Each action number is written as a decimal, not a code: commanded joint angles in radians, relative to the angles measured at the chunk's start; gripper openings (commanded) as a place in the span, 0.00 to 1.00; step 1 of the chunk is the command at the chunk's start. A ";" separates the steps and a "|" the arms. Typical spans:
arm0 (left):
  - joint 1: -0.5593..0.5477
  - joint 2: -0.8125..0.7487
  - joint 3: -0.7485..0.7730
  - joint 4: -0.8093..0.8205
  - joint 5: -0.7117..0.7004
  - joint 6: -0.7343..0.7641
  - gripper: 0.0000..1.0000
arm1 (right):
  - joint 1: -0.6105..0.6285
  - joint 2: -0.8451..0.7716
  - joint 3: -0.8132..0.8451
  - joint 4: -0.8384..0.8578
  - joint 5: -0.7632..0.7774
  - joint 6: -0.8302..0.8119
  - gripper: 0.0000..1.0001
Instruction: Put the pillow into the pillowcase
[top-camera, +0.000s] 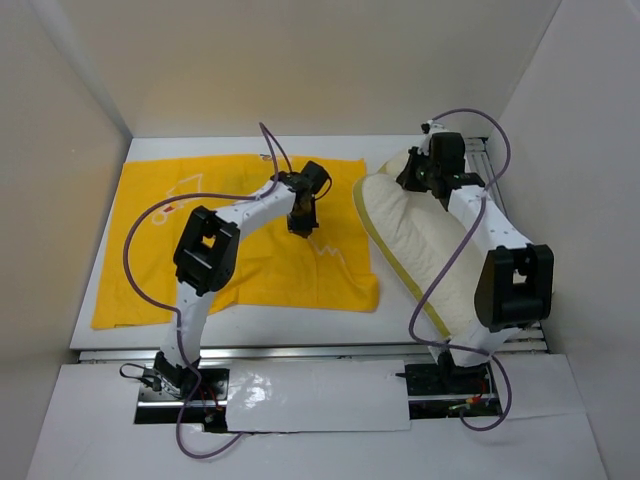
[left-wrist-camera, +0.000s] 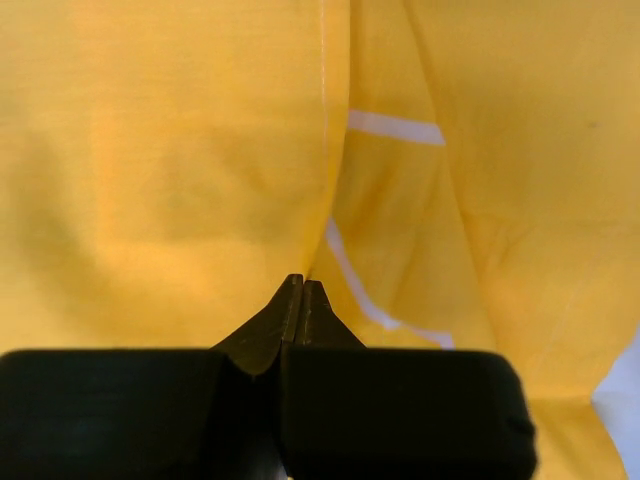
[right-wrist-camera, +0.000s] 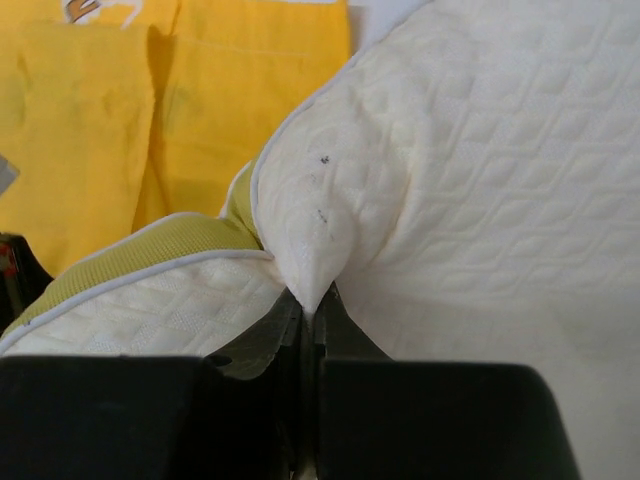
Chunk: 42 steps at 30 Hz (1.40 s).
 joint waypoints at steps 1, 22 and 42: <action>-0.005 -0.144 -0.023 -0.020 -0.052 -0.022 0.00 | 0.034 -0.100 -0.015 0.009 -0.134 -0.142 0.00; -0.034 -0.147 -0.031 0.003 -0.023 0.001 0.34 | 0.059 -0.121 -0.065 -0.031 -0.319 -0.350 0.00; -0.024 0.089 0.122 -0.064 -0.113 -0.001 0.52 | -0.079 -0.086 -0.055 -0.009 -0.291 -0.199 0.00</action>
